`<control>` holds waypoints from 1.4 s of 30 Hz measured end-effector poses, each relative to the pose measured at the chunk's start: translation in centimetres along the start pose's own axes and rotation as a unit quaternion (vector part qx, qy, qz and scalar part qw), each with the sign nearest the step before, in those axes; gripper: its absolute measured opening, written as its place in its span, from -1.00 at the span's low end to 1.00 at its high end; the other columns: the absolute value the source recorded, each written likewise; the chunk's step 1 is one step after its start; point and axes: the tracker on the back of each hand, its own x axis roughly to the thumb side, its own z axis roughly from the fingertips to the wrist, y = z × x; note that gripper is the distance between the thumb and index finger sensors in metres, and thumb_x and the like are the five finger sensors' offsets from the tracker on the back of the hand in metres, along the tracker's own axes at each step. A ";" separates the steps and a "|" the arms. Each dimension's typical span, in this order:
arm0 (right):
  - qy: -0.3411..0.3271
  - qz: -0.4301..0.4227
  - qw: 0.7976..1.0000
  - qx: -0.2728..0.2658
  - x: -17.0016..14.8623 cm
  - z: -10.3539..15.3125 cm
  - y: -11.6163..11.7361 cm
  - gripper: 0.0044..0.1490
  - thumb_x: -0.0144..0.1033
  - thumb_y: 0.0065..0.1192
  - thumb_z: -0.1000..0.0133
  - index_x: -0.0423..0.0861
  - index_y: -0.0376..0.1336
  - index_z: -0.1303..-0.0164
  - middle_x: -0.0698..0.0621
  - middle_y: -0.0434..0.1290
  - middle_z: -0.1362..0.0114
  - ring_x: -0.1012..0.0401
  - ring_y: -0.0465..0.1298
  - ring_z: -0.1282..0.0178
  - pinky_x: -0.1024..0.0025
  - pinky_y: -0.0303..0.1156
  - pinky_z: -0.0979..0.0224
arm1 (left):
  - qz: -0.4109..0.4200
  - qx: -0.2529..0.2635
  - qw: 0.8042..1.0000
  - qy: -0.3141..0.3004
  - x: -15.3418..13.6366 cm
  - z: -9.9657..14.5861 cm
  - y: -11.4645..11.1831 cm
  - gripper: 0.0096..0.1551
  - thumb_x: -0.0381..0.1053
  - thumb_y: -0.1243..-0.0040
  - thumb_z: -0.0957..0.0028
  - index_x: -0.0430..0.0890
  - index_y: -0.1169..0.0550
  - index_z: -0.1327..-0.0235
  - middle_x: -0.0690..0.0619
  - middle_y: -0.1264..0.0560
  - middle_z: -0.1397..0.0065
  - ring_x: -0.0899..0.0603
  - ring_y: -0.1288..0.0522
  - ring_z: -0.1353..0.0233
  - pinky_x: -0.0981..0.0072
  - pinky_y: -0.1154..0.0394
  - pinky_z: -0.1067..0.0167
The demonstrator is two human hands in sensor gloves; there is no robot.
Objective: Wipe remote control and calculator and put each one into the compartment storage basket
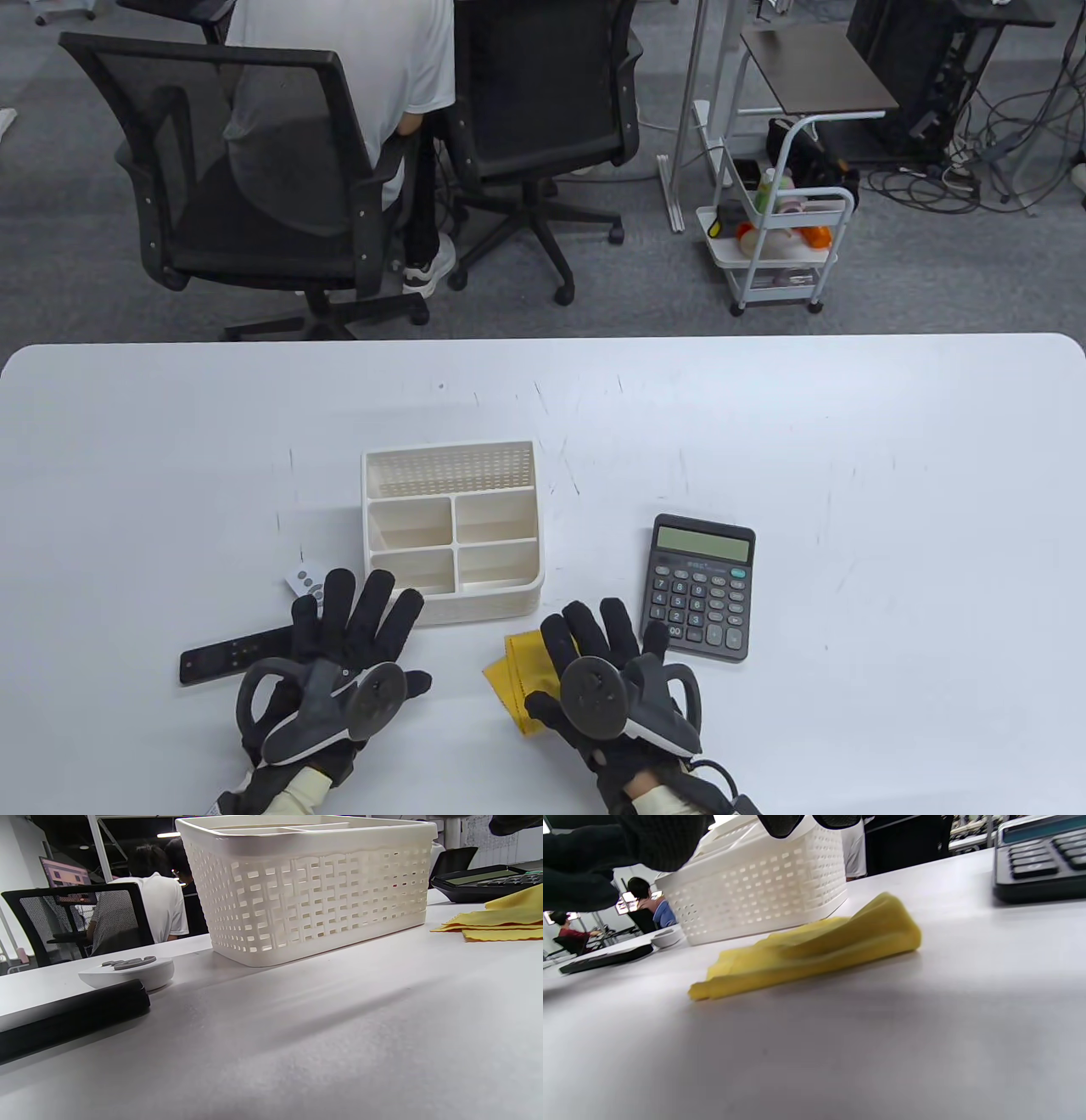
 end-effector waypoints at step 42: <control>-0.028 0.154 0.987 0.047 1.6 -2.6 2.7 -0.28 -0.29 0.31 -0.15 -0.22 0.22 -0.52 -0.30 0.26 -0.55 -0.20 0.36 -0.32 -0.12 0.42 -0.25 | -0.030 -0.015 0.999 0.000 0.9 -0.1 0.3 -0.05 0.45 0.09 -0.03 0.20 0.07 -0.63 -0.03 0.13 -0.78 -0.45 0.17 -0.70 -0.49 -0.01 -0.48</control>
